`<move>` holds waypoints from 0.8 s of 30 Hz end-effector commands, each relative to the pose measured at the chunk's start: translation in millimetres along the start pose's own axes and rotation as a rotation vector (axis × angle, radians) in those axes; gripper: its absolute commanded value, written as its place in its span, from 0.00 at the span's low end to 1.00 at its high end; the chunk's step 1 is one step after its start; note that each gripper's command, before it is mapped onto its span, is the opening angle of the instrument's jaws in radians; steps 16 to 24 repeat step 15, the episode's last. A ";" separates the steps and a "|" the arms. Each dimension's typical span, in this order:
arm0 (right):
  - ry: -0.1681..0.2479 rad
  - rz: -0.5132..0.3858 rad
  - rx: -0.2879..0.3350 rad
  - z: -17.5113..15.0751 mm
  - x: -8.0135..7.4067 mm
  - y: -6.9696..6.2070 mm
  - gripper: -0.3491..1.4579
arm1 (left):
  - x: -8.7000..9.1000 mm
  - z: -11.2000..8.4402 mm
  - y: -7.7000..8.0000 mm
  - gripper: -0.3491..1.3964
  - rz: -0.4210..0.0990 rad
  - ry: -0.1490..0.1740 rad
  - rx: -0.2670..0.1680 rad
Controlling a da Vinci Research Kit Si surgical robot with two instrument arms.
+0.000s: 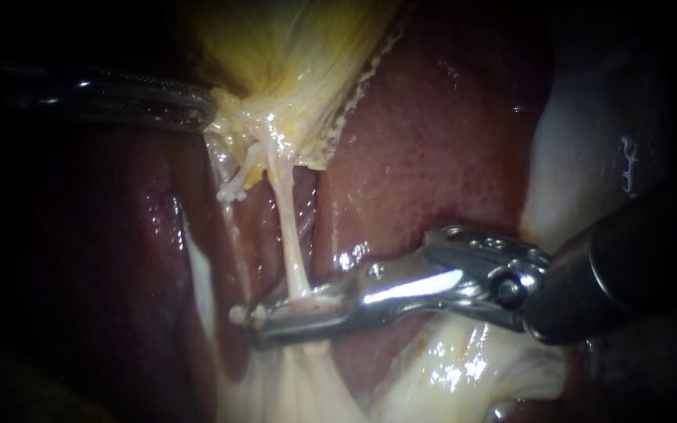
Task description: Clipping first clip right tube
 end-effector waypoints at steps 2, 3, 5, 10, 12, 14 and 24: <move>-0.001 0.006 -0.004 -0.1 0.0 0.3 0.00 | 0.0 0.0 0.0 0.00 0.000 0.000 0.000; -0.001 0.006 -0.004 -0.2 0.0 0.4 0.00 | 0.0 0.0 0.0 0.00 0.000 0.000 0.000; -0.002 0.012 -0.005 -0.2 -0.1 0.6 0.00 | 0.0 0.0 0.0 0.00 0.000 0.000 0.000; -0.002 0.011 -0.005 -0.2 -0.1 0.7 0.00 | 0.0 0.0 0.0 0.00 0.000 0.000 0.000; -0.002 0.011 -0.005 -0.3 -0.1 0.9 0.00 | 0.0 0.1 0.0 0.00 0.000 0.001 0.003; -0.002 0.011 -0.005 -0.4 -0.1 1.0 0.00 | 0.0 0.0 0.0 0.00 0.000 0.001 0.006; -0.002 0.011 -0.004 -0.4 -0.1 1.0 0.00 | -0.1 0.0 0.0 0.00 0.000 0.002 0.006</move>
